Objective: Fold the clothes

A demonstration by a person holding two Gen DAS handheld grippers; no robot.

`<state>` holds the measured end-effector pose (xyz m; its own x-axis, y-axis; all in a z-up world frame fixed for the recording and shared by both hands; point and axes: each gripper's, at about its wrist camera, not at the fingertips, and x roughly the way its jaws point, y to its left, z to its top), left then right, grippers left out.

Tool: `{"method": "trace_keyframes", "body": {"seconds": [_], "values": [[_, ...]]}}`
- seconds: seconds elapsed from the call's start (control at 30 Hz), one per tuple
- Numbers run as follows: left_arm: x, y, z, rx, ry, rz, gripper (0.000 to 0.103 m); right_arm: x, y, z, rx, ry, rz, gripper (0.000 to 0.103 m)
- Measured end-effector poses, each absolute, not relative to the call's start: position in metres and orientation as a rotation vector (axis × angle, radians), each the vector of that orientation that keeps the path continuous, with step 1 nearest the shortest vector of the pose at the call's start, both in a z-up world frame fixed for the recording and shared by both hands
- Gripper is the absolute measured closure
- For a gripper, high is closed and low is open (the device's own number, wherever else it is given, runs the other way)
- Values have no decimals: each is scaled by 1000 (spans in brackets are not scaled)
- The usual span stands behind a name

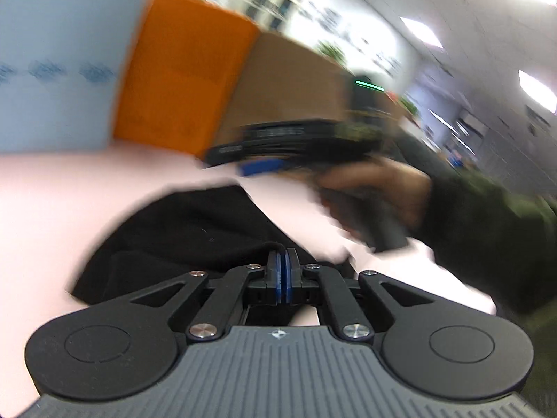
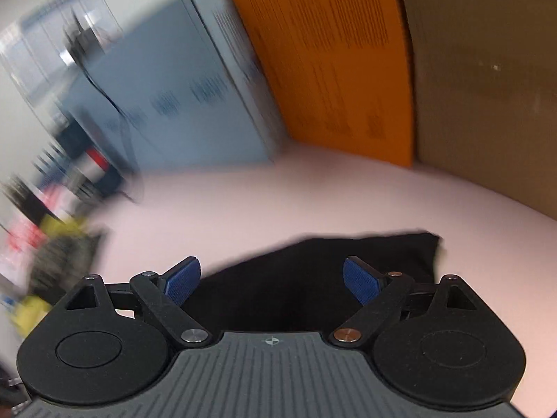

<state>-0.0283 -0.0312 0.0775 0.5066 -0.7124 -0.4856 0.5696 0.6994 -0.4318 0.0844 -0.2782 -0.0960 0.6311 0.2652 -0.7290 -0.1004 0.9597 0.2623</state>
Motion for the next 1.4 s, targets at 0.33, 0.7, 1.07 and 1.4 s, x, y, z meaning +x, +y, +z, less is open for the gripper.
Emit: {"method": "trace_keyframes", "body": {"seconds": [0.33,0.7,1.07,1.4], "values": [[-50,-40,72,-270,721,-923,100,101,-296,-161,78,949,-29,9],[-43,10,86,-454,579,-670,100,98,-332,-82,487,716,264,98],[-59,49,146,-436,349,-614,1,25,-375,83,636,159,566,97],[66,-30,29,-429,764,-410,1,-68,-303,-31,514,498,424,26]]}}
